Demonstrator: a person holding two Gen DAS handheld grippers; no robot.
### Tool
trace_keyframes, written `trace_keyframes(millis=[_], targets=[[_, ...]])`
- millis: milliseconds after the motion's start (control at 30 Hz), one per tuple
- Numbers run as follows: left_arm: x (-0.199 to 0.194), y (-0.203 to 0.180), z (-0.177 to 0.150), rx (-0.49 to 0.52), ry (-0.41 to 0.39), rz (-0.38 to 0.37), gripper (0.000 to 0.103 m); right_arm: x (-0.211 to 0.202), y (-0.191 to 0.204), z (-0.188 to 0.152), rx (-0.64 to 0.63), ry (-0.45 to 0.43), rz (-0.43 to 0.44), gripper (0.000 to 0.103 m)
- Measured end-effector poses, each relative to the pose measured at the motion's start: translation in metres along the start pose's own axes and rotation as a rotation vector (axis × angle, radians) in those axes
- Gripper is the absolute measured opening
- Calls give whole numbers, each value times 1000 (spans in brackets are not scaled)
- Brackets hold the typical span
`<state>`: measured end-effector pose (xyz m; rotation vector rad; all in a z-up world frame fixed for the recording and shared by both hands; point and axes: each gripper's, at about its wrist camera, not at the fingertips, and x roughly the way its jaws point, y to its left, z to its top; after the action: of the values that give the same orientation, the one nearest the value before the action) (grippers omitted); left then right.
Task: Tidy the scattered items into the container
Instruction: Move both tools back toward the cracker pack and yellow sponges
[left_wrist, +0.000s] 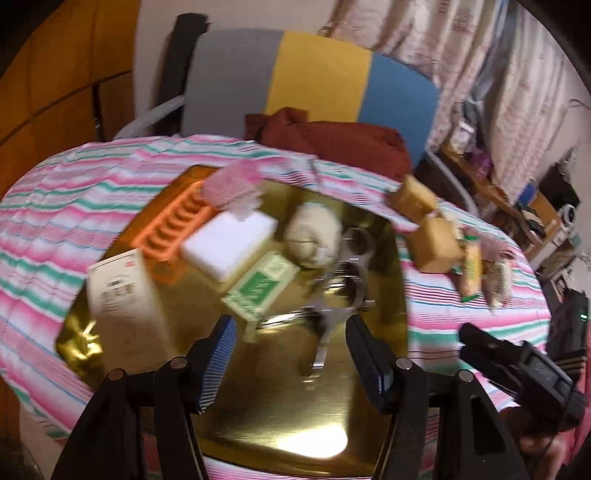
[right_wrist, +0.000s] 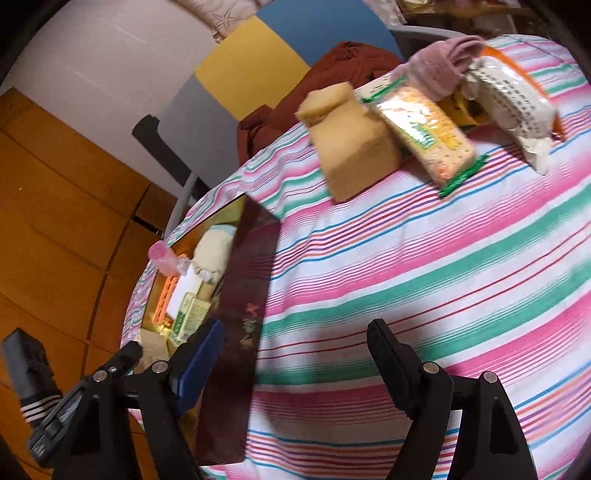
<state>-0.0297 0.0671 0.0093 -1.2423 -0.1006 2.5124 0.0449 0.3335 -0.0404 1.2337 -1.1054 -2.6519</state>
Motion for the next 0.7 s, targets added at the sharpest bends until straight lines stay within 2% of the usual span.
trace_keyframes(millis=[100,200,333,500,700], targets=[[1,-22,-1,48,3,-53,63,-4,-16,6,-7,-31,-55,81],[3,-45,-3,106,14,-85,63,-8,-36,21,-32,-71,-147,81],[11,-71,-8,163,48,-125,63,-9,-58,44,-55,-85,-228,82],[19,-96,-14,211,87,-166,63,-5,-66,72,-145,-90,-291,84],[25,-112,-21,239,121,-189,63,9,-59,101,-255,-98,-322,85]])
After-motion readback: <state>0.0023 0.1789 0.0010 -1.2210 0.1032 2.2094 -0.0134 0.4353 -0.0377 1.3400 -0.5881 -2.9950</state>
